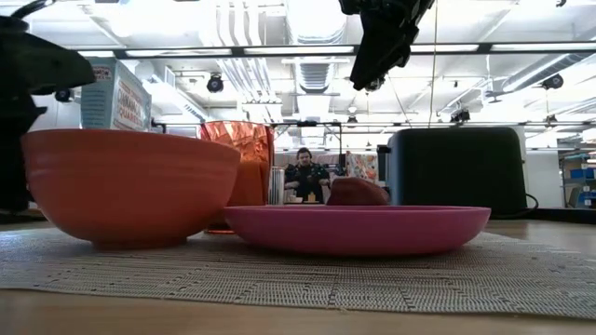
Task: Arrange a breakfast setting
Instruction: Put the golden spoon to the left of the orange bowl on the gray mat, then adjust the gray mat
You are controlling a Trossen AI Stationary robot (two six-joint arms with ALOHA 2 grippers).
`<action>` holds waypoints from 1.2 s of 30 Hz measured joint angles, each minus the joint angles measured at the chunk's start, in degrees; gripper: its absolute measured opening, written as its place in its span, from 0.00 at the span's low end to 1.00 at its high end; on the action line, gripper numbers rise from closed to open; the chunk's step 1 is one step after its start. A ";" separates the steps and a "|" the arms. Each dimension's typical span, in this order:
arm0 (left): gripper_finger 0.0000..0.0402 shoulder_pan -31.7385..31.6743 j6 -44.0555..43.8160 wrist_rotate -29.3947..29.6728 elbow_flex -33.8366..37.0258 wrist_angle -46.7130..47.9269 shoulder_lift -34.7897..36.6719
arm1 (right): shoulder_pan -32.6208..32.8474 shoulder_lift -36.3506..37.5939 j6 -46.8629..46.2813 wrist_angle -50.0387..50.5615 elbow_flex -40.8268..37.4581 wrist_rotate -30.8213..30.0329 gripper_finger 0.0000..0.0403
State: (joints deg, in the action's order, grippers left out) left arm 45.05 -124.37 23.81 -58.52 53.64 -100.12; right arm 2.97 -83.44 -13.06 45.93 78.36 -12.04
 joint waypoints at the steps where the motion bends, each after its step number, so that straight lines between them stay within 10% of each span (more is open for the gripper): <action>1: 0.01 0.17 -0.31 -0.77 -0.51 -0.04 -0.55 | 0.00 0.00 0.01 0.00 -0.01 -0.01 0.40; 25: 0.31 2.03 -7.74 -2.47 -8.12 13.51 -5.24 | 0.01 0.00 0.00 -0.02 -0.01 -0.01 0.40; 36: 0.15 2.42 -3.80 -4.39 -4.73 11.74 -5.59 | 0.00 0.00 0.01 -0.02 0.00 -0.01 0.40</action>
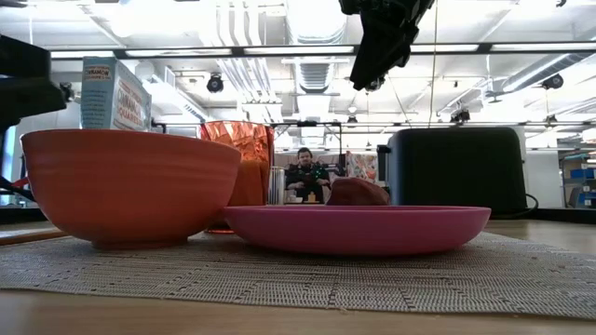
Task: Arrange a breakfast setting
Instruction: Adjust the gray mat
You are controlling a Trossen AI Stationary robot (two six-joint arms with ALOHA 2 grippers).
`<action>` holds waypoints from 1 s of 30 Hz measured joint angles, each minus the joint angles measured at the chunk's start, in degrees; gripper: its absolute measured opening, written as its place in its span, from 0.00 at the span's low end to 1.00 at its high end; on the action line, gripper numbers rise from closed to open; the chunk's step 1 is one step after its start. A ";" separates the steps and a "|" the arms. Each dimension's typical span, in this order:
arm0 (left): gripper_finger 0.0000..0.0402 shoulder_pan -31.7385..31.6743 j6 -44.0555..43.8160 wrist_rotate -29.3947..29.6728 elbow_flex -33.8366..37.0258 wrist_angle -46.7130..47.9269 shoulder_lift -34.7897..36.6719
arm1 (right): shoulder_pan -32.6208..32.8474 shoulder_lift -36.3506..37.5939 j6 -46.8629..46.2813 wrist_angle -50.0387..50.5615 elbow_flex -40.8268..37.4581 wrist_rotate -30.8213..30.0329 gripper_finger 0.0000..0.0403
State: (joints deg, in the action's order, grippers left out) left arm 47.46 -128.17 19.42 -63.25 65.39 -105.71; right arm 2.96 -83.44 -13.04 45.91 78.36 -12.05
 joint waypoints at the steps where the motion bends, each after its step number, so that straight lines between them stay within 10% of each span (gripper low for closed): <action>1: 0.12 0.02 0.13 -0.20 0.01 0.02 0.02 | 0.02 0.00 -0.01 0.00 -0.02 0.01 0.40; 30: 0.00 1.21 3.26 0.72 2.88 -15.80 -0.01 | 0.02 0.00 0.00 -0.02 -0.01 0.01 0.40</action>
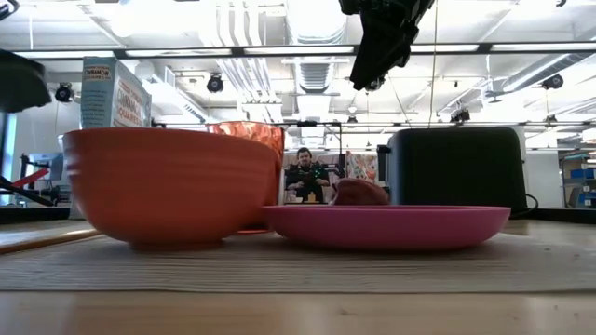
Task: Arrange a breakfast setting
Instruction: Adjust the gray mat
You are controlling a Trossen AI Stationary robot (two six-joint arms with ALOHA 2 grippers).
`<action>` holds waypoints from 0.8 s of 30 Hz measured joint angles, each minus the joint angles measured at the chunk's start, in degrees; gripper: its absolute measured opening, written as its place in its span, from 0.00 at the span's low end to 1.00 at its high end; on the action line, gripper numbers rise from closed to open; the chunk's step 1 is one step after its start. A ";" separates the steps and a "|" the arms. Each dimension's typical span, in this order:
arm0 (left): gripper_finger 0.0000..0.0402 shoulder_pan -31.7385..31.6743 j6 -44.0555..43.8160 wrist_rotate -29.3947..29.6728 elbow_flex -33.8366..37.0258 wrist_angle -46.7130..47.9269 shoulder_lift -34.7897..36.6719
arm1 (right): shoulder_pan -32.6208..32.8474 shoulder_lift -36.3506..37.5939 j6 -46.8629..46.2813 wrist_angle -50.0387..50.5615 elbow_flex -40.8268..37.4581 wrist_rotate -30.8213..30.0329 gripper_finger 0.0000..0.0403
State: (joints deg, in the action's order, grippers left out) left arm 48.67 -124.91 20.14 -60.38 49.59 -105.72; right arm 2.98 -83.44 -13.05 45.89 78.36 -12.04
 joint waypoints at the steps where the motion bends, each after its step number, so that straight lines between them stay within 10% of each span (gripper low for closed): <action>1: 0.00 -0.18 0.43 0.09 -0.02 -0.87 0.00 | -0.02 0.00 0.01 0.00 -0.01 -0.02 0.40; 24: 0.00 -1.66 2.89 4.49 0.15 -0.10 1.12 | -0.02 0.00 0.00 -0.04 -0.01 -0.02 0.40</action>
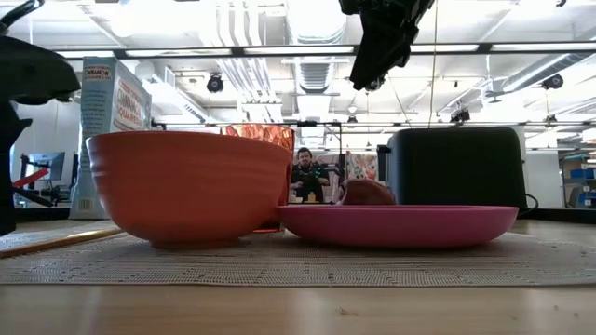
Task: Arrange a breakfast setting
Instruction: Adjust the gray mat, then return to Home Position
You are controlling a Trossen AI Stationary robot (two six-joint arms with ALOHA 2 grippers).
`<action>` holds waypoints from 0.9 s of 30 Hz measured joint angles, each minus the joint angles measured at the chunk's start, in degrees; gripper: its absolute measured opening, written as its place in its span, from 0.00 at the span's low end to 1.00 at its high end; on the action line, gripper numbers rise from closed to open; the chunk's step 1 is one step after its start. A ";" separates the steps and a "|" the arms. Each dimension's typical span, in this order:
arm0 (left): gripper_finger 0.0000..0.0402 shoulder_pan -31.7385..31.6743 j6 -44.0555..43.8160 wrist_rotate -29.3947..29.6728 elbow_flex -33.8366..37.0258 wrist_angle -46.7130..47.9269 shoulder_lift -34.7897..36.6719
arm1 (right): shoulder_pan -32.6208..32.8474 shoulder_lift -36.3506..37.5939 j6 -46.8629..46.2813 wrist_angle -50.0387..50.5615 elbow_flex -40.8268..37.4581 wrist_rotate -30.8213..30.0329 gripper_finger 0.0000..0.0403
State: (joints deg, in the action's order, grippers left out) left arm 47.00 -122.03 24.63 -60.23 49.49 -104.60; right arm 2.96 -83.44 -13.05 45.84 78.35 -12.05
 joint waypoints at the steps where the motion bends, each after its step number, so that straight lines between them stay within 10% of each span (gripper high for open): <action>1: 0.00 0.00 0.56 0.11 0.00 -0.16 0.00 | 0.01 0.00 0.01 0.00 0.00 0.01 0.40; 17: 0.00 3.00 2.42 12.73 -12.86 32.97 2.65 | 0.02 0.00 -0.01 -0.31 0.00 0.00 0.40; 27: 0.00 3.89 10.74 11.47 2.35 23.46 17.32 | 0.00 0.00 0.01 -0.33 0.00 0.05 0.40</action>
State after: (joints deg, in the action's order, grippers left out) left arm 50.90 -111.29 36.10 -57.87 72.95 -87.28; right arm 2.96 -83.44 -13.04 45.51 78.35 -12.00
